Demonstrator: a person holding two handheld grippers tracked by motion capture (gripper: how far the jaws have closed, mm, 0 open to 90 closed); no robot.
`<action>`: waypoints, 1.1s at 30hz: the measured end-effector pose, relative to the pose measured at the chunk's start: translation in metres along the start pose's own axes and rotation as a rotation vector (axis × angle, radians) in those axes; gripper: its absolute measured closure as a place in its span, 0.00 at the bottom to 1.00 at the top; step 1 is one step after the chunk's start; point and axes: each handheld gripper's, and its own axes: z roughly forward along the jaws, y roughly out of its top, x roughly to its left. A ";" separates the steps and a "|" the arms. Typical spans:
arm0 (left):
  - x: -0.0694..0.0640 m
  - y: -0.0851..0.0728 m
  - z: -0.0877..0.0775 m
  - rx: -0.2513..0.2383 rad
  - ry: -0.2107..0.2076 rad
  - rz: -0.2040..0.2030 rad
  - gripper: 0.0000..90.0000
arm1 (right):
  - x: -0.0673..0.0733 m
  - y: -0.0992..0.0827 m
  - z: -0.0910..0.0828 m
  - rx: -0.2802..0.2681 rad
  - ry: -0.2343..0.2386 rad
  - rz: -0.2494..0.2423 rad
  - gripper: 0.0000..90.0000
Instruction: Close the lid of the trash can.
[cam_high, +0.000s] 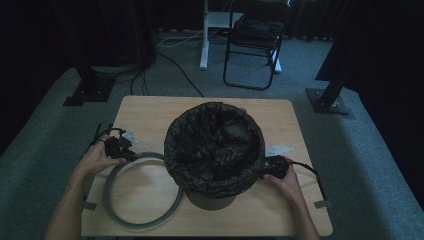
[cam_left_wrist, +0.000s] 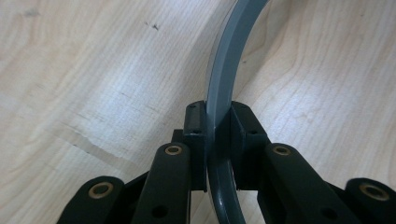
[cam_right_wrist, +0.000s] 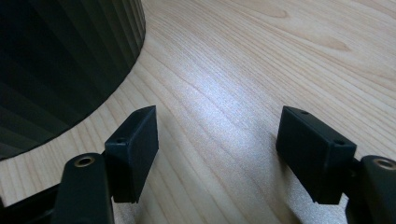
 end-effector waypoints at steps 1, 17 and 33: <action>0.000 0.001 -0.003 -0.002 0.000 0.004 0.88 | 0.000 0.000 0.000 0.000 0.000 0.000 0.32; 0.003 -0.009 -0.049 -0.053 0.042 0.000 0.88 | 0.000 0.000 0.000 0.000 -0.001 0.003 0.32; 0.005 -0.001 -0.093 -0.122 0.083 0.013 0.88 | 0.000 0.000 0.000 -0.001 -0.001 0.005 0.32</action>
